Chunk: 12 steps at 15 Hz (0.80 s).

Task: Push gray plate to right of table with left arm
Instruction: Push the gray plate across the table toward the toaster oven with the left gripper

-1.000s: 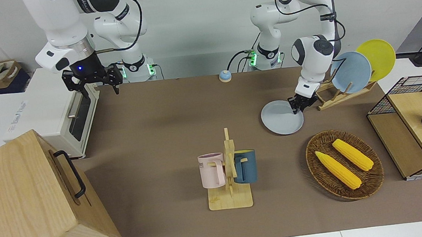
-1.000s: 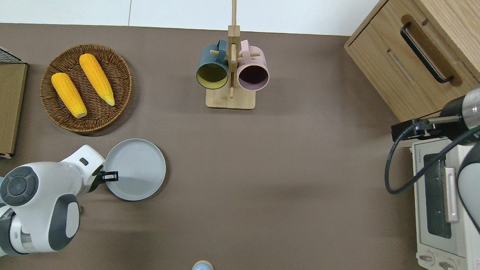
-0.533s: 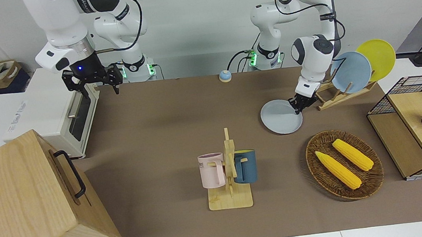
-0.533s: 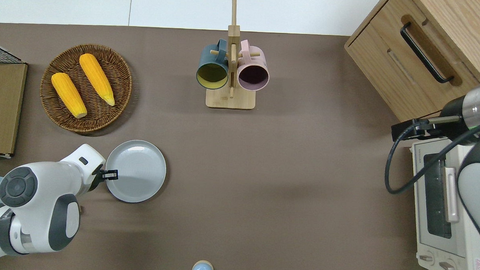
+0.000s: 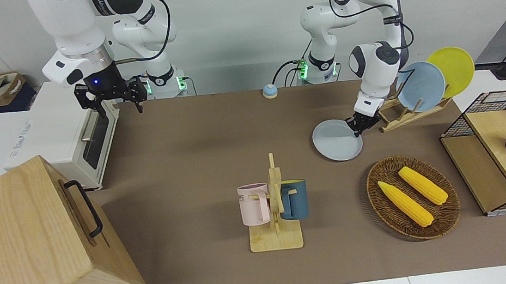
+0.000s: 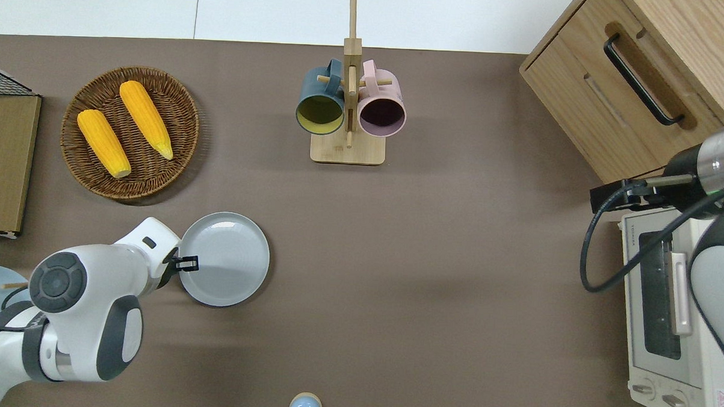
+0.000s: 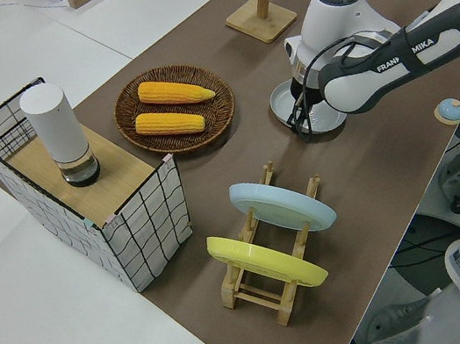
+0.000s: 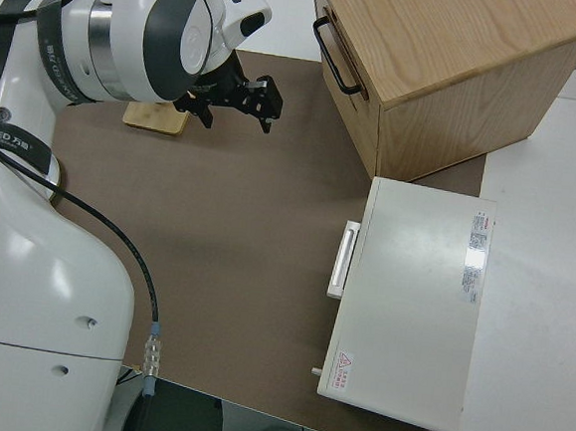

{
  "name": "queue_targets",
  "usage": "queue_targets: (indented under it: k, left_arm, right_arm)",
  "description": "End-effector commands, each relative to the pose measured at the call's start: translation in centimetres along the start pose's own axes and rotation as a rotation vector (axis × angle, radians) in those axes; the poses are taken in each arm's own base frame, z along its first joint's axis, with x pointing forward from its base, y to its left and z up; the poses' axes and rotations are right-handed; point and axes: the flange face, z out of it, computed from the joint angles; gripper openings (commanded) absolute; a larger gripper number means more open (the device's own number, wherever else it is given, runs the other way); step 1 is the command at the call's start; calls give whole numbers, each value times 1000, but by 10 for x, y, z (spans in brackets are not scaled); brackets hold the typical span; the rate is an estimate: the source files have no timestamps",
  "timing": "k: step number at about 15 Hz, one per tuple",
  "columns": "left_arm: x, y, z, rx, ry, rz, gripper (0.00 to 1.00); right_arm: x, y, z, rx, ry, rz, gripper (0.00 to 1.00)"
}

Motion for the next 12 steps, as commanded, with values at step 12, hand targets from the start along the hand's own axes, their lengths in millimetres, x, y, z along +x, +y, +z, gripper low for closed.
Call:
queue_targets:
  k: [12]
  left_arm:
    - [-43, 149, 45, -25, -22, -68, 0]
  right_arm:
    - [-3, 0, -3, 6, -4, 4, 983]
